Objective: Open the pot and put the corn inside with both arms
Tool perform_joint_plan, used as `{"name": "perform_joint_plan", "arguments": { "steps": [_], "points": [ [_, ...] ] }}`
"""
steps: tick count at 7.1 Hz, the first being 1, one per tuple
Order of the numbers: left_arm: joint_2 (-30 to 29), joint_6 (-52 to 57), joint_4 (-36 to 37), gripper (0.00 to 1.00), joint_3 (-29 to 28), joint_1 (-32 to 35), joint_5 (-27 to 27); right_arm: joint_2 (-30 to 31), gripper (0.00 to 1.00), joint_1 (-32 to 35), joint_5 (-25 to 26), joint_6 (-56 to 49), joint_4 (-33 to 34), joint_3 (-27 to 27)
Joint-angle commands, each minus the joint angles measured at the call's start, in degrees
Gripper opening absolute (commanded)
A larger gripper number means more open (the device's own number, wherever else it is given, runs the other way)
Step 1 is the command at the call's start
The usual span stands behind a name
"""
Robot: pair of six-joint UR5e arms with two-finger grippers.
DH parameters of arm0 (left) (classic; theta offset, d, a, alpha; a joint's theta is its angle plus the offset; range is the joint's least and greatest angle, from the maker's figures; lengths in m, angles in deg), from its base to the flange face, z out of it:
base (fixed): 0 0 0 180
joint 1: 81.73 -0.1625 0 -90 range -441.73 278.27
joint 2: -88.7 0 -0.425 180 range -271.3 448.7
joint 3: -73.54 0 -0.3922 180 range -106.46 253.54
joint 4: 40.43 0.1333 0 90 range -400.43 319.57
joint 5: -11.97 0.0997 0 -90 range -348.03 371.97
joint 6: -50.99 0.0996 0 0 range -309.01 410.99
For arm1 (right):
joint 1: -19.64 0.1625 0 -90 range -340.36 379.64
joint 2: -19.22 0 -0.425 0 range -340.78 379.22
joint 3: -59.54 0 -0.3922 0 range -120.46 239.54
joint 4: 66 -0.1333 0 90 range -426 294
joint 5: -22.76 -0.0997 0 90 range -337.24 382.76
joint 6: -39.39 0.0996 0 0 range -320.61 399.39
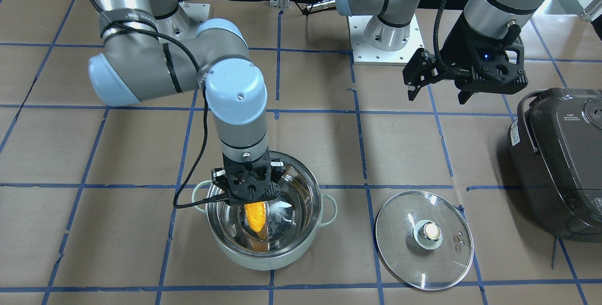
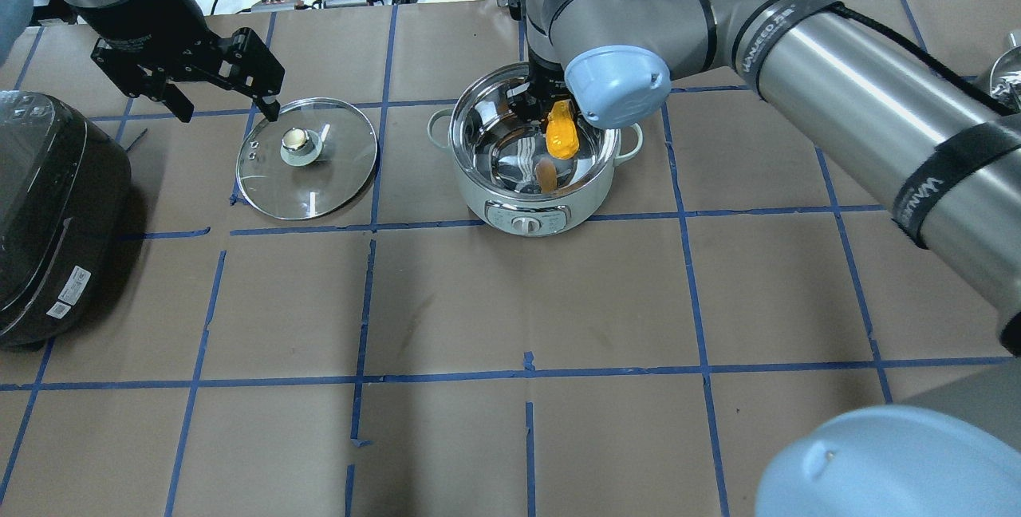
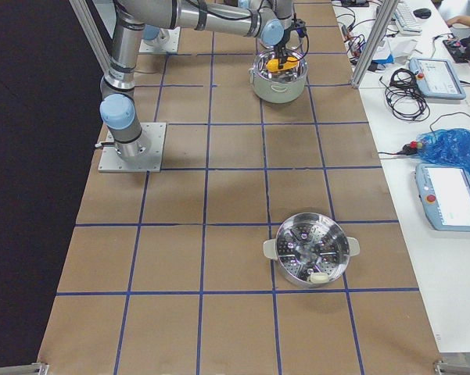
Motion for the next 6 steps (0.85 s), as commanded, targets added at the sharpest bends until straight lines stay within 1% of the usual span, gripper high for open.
{"name": "perform_joint_plan", "arguments": {
  "steps": [1, 2, 3, 4, 5, 6],
  "points": [
    [-0.12, 0.13, -0.06, 1.0, 0.0, -0.11, -0.29, -1.92, 0.14, 0.85, -0.25, 2.01, 1.63, -0.29],
    [-0.21, 0.05, 0.03, 1.0, 0.0, -0.11, -0.29, -2.89, 0.16, 0.85, -0.25, 2.19, 3.99, -1.86],
    [-0.39, -0.3, 0.12, 1.0, 0.0, -0.2, -0.55, -3.33, 0.26, 0.85, -0.25, 2.54, 8.45, -4.66],
    [-0.48, -0.13, 0.29, 1.0, 0.0, -0.2, -0.55, -3.42, 0.47, 0.85, -0.17, 2.54, 9.71, -6.08],
    [-0.48, -0.3, 0.29, 1.0, 0.0, -0.2, -0.64, -3.25, 0.83, 0.85, -0.16, 2.36, 9.46, -5.75],
    [-0.48, -0.47, 0.29, 1.0, 0.0, -0.2, -0.56, -2.38, 1.0, 0.76, 0.01, 2.28, 8.85, -5.39]
  ]
}}
